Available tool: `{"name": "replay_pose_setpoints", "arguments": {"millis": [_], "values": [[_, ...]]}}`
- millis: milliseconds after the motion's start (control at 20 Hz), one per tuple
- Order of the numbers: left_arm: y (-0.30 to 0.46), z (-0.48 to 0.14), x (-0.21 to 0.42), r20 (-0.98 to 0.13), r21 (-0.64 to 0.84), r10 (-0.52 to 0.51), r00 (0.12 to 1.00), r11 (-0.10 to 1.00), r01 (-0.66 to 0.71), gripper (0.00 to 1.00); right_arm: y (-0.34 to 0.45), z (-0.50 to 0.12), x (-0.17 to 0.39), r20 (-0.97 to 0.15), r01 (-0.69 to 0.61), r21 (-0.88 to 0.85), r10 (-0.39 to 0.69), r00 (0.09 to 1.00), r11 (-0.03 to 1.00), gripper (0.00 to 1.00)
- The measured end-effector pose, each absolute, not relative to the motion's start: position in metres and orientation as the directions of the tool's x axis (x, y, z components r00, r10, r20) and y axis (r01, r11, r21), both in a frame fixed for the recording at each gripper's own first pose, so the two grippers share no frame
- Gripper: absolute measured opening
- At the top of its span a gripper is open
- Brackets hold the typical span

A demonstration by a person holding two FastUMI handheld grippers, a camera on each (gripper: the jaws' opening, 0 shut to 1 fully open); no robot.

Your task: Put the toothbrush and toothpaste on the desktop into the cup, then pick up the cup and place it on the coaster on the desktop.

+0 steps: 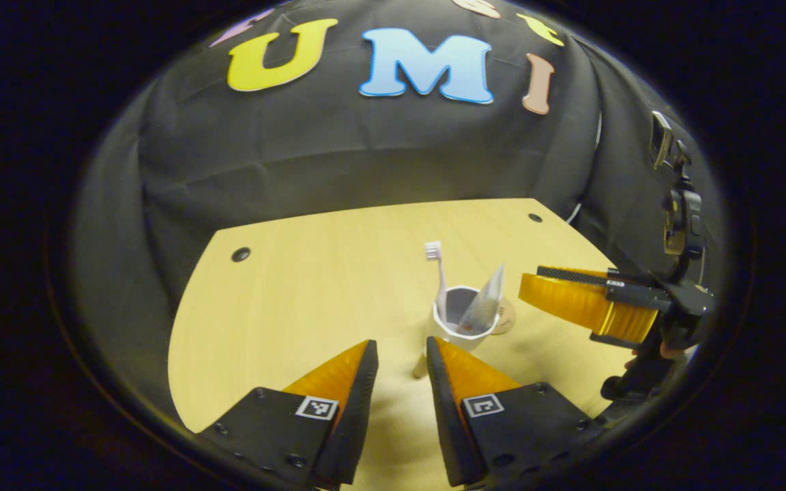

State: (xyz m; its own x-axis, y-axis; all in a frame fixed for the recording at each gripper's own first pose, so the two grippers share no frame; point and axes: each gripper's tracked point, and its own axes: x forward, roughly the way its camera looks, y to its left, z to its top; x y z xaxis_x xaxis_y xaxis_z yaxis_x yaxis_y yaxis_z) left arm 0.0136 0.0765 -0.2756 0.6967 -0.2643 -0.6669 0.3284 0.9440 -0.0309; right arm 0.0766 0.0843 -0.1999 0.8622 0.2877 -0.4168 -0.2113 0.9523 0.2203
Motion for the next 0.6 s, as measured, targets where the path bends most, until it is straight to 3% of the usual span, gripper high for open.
{"name": "replay_pose_setpoints", "arguments": {"millis": [50,100,150,200,300,450,500,550,600], "values": [[0.07,-0.277,0.016,-0.678,-0.027,-0.289,0.676,0.929,0.37,0.48,0.075,-0.196,0.074,-0.413,-0.196,0.223,0.274,0.869,0.955,0.54],[0.062,-0.281,0.016,-0.695,-0.028,-0.315,0.646,0.91,0.413,0.56,0.065,-0.193,0.072,-0.41,-0.179,0.224,0.26,0.874,0.958,0.55],[0.056,-0.287,0.015,-0.718,-0.035,-0.338,0.608,0.89,0.454,0.48,0.054,-0.191,0.07,-0.408,-0.159,0.224,0.24,0.881,0.962,0.55],[0.053,-0.298,0.012,-0.745,-0.042,-0.354,0.566,0.871,0.489,0.55,0.045,-0.19,0.068,-0.408,-0.138,0.225,0.221,0.886,0.965,0.55],[0.054,-0.317,0.008,-0.788,-0.035,-0.356,0.503,0.841,0.54,0.55,0.026,-0.191,0.064,-0.411,-0.091,0.233,0.183,0.893,0.968,0.51],[0.059,-0.329,0.01,-0.831,-0.016,-0.334,0.445,0.813,0.582,0.55,0.0,-0.196,0.053,-0.421,-0.025,0.25,0.132,0.897,0.968,0.54],[0.061,-0.332,0.007,-0.848,-0.02,-0.329,0.415,0.803,0.596,0.62,-0.008,-0.197,0.051,-0.424,-0.006,0.252,0.116,0.898,0.968,0.54],[0.061,-0.336,0.003,-0.863,-0.029,-0.328,0.384,0.792,0.609,0.55,-0.015,-0.198,0.049,-0.425,0.012,0.255,0.101,0.9,0.967,0.55],[0.06,-0.339,0.002,-0.873,-0.04,-0.33,0.358,0.782,0.622,0.58,-0.022,-0.198,0.048,-0.426,0.029,0.258,0.086,0.901,0.966,0.55]]}}
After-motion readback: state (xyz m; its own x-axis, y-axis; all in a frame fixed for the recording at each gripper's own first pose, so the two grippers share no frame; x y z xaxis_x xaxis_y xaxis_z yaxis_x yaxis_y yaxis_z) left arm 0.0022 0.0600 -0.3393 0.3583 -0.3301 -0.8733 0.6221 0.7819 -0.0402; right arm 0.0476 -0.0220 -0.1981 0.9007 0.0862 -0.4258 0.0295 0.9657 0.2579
